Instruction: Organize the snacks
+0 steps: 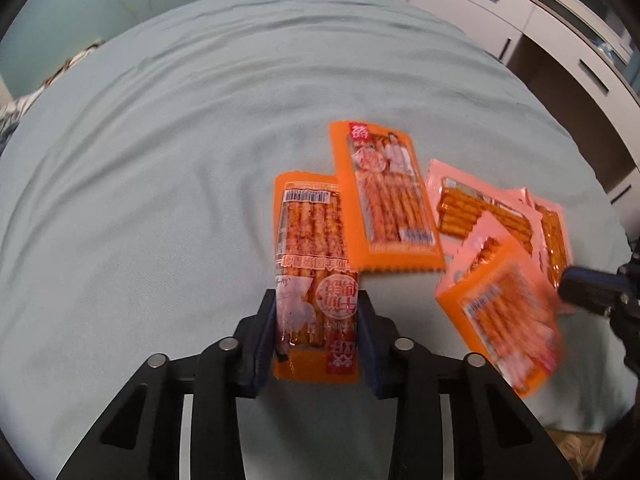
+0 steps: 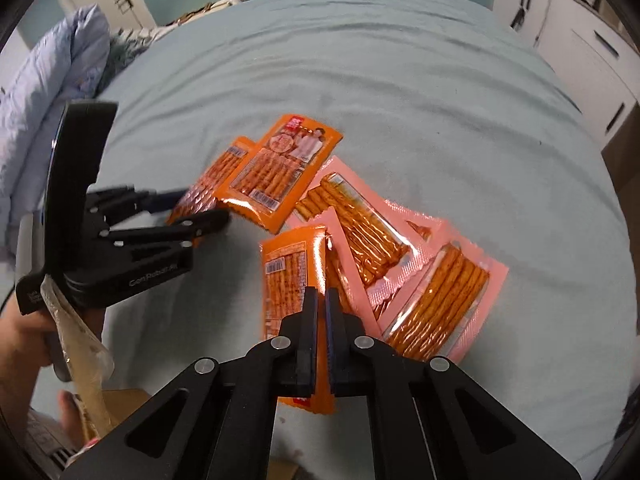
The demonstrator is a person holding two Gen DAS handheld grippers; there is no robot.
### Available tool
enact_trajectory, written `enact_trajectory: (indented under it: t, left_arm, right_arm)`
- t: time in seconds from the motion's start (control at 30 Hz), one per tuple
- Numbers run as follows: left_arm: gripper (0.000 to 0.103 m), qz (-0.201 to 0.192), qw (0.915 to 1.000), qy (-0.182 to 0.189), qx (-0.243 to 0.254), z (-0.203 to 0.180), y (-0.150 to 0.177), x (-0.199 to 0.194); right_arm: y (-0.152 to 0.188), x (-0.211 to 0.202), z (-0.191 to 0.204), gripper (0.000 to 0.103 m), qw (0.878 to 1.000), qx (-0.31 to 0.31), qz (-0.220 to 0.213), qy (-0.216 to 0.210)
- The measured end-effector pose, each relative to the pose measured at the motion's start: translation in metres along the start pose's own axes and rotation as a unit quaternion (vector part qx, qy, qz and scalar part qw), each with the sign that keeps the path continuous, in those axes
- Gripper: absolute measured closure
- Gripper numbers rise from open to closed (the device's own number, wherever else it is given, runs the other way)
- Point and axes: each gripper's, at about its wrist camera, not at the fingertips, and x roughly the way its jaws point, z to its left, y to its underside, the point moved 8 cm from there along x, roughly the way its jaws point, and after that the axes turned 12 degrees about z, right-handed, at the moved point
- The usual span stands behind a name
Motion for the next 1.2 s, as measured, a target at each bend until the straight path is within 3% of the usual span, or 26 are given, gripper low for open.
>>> enact_trajectory:
  t: [0.13, 0.23, 0.37, 0.4, 0.47, 0.53, 0.57, 0.67, 0.8, 0.9, 0.93, 1.03, 1.1, 1.2]
  left_arm:
    - [0.070, -0.015, 0.9992, -0.020, -0.032, 0.021, 0.016, -0.028]
    - [0.070, -0.038, 0.9969, -0.003, -0.069, 0.040, 0.024, -0.065]
    - [0.070, -0.078, 0.9929, 0.016, -0.088, 0.045, 0.036, -0.124]
    - [0.070, -0.089, 0.9919, 0.026, -0.087, 0.042, 0.043, -0.141]
    - [0.070, -0.103, 0.9907, 0.043, -0.078, 0.034, 0.057, -0.165]
    - [0.069, -0.114, 0.9897, 0.061, -0.063, 0.018, 0.077, -0.180]
    - [0.069, -0.114, 0.9899, 0.070, -0.048, 0.005, 0.090, -0.184]
    - [0.068, -0.105, 0.9907, 0.086, 0.002, -0.031, 0.123, -0.184]
    - [0.060, -0.061, 0.9920, 0.095, 0.056, -0.074, 0.160, -0.161]
    - [0.034, -0.028, 0.9923, 0.086, 0.084, -0.098, 0.171, -0.141]
    - [0.023, -0.016, 0.9916, 0.082, 0.099, -0.108, 0.176, -0.135]
    - [0.020, -0.014, 0.9900, 0.053, 0.130, -0.124, 0.179, -0.128]
    - [0.020, -0.026, 0.9915, 0.043, 0.120, -0.119, 0.174, -0.132]
    - [0.020, -0.054, 0.9952, 0.056, 0.059, -0.093, 0.160, -0.143]
  right_arm:
    - [0.006, -0.020, -0.014, 0.101, 0.999, 0.023, -0.026, 0.017]
    - [0.013, -0.033, -0.015, 0.101, 0.999, 0.036, -0.032, -0.004]
    - [0.023, -0.019, -0.016, 0.101, 0.997, 0.055, 0.004, -0.047]
    - [0.027, -0.010, -0.017, 0.100, 0.994, 0.074, 0.020, -0.074]
    - [0.028, 0.001, -0.023, 0.086, 0.988, 0.109, 0.044, -0.095]
    - [0.027, 0.007, -0.025, 0.049, 0.986, 0.115, 0.049, -0.106]
    - [0.024, 0.007, -0.024, 0.045, 0.987, 0.111, 0.046, -0.105]
    - [0.013, 0.007, -0.020, 0.044, 0.992, 0.092, 0.038, -0.082]
    - [0.003, 0.018, 0.001, 0.044, 0.998, 0.042, 0.040, -0.036]
    - [-0.002, 0.031, 0.019, 0.044, 0.997, -0.039, 0.048, 0.051]
    - [-0.001, 0.038, 0.026, 0.039, 0.992, -0.072, 0.051, 0.085]
    - [0.002, 0.052, 0.043, 0.014, 0.986, -0.119, 0.060, 0.101]
    - [0.002, 0.056, 0.047, 0.013, 0.981, -0.139, 0.061, 0.123]
    - [0.001, 0.056, 0.046, 0.013, 0.982, -0.129, 0.060, 0.121]
